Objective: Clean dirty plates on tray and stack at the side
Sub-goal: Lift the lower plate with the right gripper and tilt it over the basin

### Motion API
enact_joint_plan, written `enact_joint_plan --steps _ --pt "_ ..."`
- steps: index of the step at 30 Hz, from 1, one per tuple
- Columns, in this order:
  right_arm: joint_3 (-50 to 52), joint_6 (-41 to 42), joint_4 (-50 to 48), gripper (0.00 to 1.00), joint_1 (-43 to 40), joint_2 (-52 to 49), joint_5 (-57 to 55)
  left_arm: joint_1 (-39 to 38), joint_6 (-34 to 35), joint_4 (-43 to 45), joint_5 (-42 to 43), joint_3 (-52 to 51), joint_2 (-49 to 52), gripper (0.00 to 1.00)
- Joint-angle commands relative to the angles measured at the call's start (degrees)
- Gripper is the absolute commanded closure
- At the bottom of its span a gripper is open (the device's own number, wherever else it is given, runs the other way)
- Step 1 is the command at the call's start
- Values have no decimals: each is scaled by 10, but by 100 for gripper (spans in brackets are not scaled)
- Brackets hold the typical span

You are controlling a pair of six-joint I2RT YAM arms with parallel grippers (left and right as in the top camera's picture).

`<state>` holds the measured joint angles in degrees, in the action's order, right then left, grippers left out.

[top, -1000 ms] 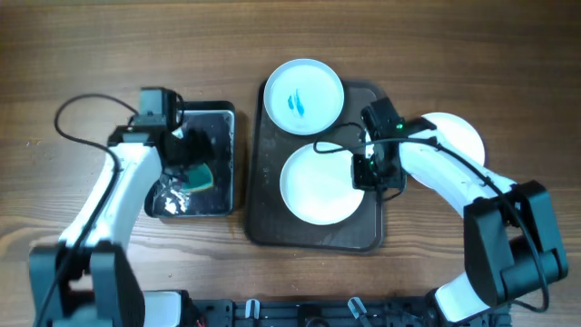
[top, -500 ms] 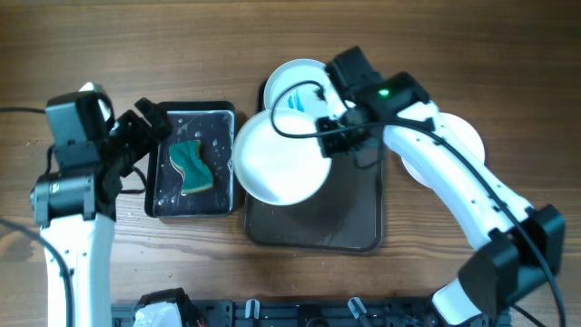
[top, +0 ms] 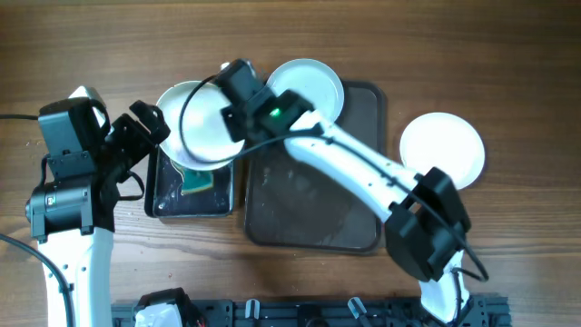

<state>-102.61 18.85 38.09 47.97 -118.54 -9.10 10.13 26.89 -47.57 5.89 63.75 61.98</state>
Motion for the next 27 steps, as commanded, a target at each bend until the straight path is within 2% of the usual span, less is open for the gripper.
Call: enact_joint_plan --steps 1,3,11,21,27 --pt "-16 -36 -13 96 48 7 -217 3 6 1 5 8 -4 0" --pt "-16 -50 -19 96 70 12 -289 3 6 1 5 8 -4 0" --pt "-16 -91 -30 96 127 31 -454 3 6 1 5 8 -4 0" --pt "-16 -99 -32 96 168 33 -557 3 6 1 5 8 -4 0" --pt "-16 -131 -47 96 182 33 -568 3 6 1 5 8 -4 0"
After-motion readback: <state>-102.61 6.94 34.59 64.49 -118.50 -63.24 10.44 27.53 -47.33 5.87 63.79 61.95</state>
